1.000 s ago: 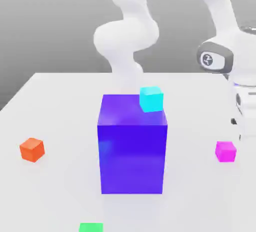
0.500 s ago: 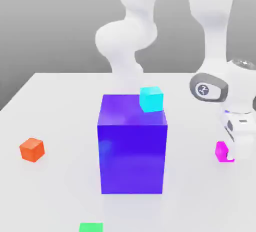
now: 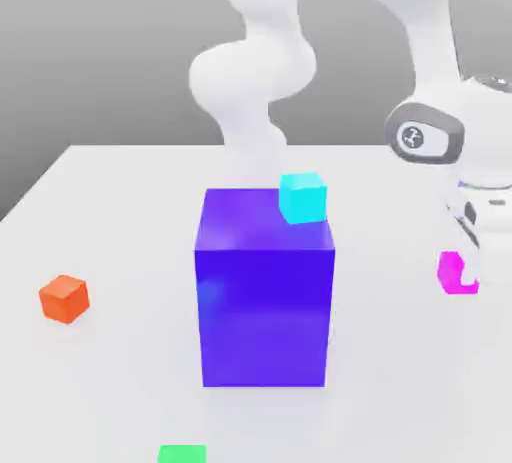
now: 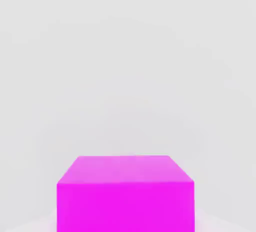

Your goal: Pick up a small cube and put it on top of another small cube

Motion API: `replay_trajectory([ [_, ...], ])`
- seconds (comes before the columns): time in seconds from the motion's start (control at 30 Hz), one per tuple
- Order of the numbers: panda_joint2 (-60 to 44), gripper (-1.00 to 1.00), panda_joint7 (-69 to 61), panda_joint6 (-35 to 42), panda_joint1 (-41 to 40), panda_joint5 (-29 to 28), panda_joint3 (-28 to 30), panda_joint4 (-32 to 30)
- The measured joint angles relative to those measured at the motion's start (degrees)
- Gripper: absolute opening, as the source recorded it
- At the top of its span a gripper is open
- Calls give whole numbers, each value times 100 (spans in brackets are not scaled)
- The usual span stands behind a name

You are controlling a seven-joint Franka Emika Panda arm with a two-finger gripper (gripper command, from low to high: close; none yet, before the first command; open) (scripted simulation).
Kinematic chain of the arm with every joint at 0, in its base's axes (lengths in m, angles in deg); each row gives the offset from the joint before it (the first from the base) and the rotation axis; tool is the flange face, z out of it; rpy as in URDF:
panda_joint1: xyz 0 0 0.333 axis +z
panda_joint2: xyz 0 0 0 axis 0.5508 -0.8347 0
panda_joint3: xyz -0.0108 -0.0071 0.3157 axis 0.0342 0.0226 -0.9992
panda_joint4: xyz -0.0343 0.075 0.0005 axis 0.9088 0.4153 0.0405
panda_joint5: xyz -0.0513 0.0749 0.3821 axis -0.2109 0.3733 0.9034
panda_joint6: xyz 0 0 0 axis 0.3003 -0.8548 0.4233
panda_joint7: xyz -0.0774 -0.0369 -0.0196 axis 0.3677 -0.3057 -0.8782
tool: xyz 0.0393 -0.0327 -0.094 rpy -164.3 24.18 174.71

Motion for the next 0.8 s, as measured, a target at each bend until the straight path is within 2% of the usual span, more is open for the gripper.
replay_trajectory([
  [0.4,-778,-100,-2617,871,-1687,18,952,1642],
  [0.8,-938,-100,-5465,1540,-3556,724,1481,2392],
])
